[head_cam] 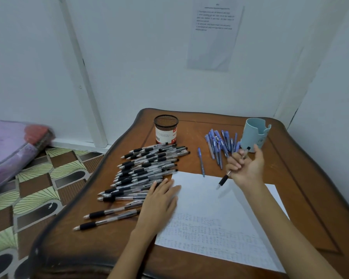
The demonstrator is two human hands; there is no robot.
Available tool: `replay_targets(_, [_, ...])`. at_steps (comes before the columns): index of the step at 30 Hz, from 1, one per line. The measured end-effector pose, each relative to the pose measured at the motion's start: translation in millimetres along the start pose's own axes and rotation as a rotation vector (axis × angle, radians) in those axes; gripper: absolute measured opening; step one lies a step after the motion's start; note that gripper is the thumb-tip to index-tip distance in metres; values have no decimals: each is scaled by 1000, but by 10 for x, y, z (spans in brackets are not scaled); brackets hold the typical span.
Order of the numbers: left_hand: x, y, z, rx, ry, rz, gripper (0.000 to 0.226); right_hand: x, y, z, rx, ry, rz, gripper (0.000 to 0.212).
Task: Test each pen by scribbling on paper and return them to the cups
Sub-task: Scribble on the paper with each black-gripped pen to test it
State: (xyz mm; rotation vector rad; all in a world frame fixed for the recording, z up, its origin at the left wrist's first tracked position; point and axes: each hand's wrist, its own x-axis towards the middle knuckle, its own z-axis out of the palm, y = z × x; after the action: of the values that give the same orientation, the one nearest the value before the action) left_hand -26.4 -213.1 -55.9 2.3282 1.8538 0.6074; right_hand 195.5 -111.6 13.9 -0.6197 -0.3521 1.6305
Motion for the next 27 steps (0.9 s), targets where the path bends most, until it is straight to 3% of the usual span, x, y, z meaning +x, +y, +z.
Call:
replay_targets(7, [3, -31, 3, -260, 229, -66, 31, -36, 302, -80, 61, -6, 88, 31])
replay_targets(13, [-2, -44, -54, -307, 412, -169, 27, -25, 419, -149, 86, 1, 110, 30])
replay_targets(16, [45, -132, -154, -324, 441, -200, 26, -38, 410, -105, 136, -64, 98, 23])
replay_targets(19, [251, -310, -287, -269, 435, -222, 26, -7, 422, 4, 100, -17, 102, 27])
replay_targets(22, [550, -469, -372, -191, 404, -218, 28, 41, 539, 113, -50, 35, 117, 34])
replay_targets(27, [799, -620, -284, -100, 262, -209, 34, 17, 773, 289, -668, -89, 63, 64])
